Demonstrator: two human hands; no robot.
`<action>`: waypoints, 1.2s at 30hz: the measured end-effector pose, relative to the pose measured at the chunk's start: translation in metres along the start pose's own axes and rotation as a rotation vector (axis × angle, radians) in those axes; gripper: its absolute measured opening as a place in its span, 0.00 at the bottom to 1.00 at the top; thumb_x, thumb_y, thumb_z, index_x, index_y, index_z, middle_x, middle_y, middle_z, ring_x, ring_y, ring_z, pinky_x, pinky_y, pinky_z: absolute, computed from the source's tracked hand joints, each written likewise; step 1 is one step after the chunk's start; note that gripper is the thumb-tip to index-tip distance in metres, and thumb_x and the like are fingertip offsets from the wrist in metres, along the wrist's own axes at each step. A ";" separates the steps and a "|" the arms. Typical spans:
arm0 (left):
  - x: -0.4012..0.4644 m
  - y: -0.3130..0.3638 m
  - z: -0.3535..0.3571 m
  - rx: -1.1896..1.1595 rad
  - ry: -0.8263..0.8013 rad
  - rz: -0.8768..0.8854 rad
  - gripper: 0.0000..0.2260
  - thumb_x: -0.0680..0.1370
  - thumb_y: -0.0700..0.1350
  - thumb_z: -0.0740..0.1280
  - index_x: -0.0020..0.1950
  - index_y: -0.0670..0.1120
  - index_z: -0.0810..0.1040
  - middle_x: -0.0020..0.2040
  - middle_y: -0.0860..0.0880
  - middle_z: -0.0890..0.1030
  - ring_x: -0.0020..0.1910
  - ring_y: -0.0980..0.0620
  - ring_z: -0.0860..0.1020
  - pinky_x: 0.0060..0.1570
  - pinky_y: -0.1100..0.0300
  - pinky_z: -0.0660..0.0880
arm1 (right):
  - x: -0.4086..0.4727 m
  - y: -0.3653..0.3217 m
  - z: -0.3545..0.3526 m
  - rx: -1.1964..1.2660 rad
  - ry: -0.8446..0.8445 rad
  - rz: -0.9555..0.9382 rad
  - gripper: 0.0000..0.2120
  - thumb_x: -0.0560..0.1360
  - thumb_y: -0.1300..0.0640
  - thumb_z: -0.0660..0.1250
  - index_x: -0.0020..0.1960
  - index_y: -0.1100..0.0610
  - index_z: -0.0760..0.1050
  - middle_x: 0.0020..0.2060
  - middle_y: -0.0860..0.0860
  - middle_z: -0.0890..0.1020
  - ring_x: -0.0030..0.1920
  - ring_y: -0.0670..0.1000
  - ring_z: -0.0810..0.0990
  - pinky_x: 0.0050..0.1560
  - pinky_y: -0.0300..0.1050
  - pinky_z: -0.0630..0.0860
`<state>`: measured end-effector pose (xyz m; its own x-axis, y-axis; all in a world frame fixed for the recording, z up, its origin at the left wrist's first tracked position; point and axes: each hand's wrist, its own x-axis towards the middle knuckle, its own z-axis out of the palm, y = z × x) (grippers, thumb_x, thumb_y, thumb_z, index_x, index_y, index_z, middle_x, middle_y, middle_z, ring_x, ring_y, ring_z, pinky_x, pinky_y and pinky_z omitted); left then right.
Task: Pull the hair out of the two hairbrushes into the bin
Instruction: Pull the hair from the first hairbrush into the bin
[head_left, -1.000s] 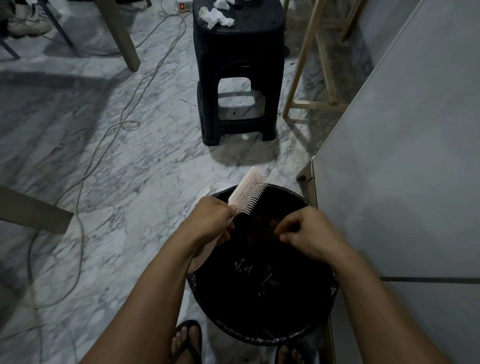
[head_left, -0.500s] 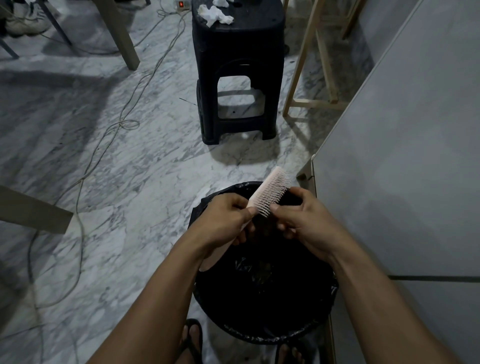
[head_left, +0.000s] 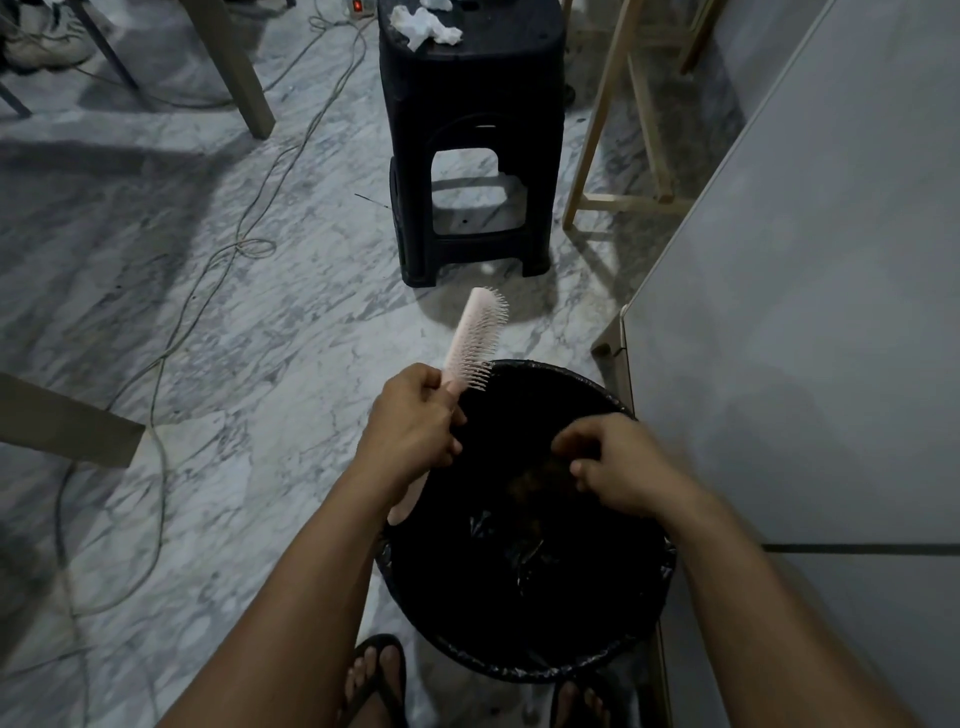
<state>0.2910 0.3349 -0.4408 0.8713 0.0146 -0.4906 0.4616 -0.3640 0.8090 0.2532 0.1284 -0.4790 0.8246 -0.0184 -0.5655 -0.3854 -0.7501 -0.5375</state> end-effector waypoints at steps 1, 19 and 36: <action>-0.001 0.000 0.001 0.019 -0.041 -0.003 0.09 0.82 0.46 0.61 0.51 0.42 0.75 0.39 0.45 0.81 0.26 0.51 0.75 0.27 0.58 0.75 | 0.000 -0.002 0.000 0.066 0.069 0.002 0.14 0.72 0.63 0.67 0.52 0.46 0.80 0.44 0.47 0.84 0.41 0.51 0.85 0.46 0.51 0.81; -0.023 0.006 -0.001 0.112 -0.480 -0.072 0.13 0.81 0.39 0.62 0.41 0.35 0.78 0.27 0.47 0.79 0.24 0.49 0.79 0.24 0.60 0.75 | -0.011 -0.028 -0.003 0.698 0.200 -0.207 0.29 0.65 0.60 0.78 0.64 0.51 0.76 0.47 0.53 0.81 0.38 0.49 0.81 0.41 0.46 0.81; -0.063 -0.011 -0.007 0.556 -0.239 0.179 0.10 0.74 0.47 0.68 0.45 0.42 0.84 0.34 0.45 0.81 0.32 0.44 0.79 0.36 0.53 0.77 | -0.049 -0.029 -0.007 0.296 0.668 -0.236 0.07 0.68 0.53 0.74 0.45 0.51 0.85 0.40 0.48 0.86 0.39 0.46 0.84 0.48 0.42 0.79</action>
<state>0.2322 0.3451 -0.4168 0.8361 -0.2763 -0.4739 0.1002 -0.7724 0.6272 0.2266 0.1462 -0.4316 0.9377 -0.3458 0.0330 -0.1849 -0.5773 -0.7953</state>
